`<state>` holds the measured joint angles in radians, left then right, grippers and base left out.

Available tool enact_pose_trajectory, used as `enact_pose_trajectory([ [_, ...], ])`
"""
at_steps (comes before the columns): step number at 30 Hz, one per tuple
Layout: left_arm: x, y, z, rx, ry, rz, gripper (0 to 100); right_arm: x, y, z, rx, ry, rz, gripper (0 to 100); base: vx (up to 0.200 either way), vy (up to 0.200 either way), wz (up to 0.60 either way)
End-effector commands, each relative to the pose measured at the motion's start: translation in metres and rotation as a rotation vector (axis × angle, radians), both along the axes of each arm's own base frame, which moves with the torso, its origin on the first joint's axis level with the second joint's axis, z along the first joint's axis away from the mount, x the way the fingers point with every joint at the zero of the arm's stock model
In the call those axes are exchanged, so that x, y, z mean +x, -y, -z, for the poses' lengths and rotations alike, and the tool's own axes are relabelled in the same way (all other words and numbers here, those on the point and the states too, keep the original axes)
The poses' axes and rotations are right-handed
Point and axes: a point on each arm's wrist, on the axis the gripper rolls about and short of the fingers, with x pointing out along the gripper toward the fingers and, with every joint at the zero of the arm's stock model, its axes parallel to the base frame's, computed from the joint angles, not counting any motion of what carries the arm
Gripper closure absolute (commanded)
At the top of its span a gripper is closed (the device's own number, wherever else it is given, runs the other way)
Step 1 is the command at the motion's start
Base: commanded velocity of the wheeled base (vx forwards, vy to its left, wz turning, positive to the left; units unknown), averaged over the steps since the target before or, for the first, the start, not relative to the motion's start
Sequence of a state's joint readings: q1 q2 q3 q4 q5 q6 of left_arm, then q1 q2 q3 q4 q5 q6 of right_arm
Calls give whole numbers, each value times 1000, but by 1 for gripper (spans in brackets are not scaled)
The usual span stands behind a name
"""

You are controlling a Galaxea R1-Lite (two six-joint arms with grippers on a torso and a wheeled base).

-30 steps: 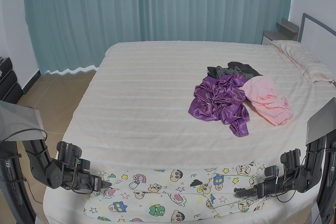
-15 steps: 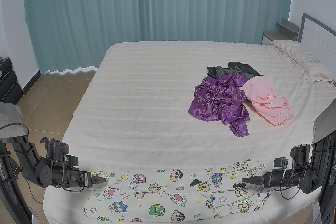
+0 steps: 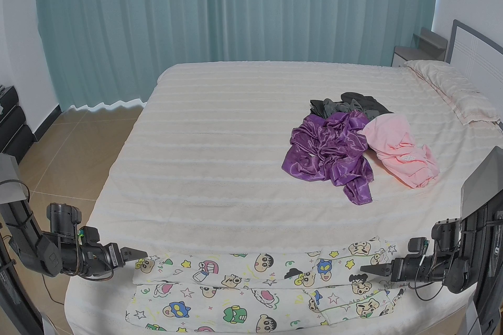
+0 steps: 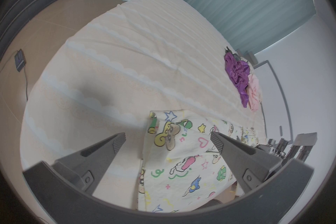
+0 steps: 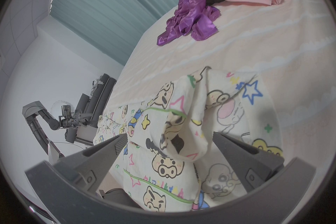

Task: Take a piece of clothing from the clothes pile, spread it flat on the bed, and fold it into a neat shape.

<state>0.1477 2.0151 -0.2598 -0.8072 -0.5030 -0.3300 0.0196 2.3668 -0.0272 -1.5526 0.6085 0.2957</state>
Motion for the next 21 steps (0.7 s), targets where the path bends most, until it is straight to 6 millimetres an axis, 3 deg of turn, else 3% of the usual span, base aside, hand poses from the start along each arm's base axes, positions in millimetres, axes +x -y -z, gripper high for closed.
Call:
enact_pose_trajectory([
  [1, 0, -2, 0, -11, 1, -6, 0, 6, -2, 6, -7, 4, -2, 0, 0, 0, 0],
  [2, 1, -2, 0, -10, 9, -7, 0, 10, -3, 8, -7, 10, 3, 0, 0, 0, 0],
  [3, 1, -2, 0, -9, 13, -7, 0, 12, -3, 10, -8, 14, 2, 100, 0, 0, 0],
  [21, -1, -1, 2, -12, 3, -3, 0, 14, 11, -10, -13, 87, 76, 100, 0, 0, 0],
])
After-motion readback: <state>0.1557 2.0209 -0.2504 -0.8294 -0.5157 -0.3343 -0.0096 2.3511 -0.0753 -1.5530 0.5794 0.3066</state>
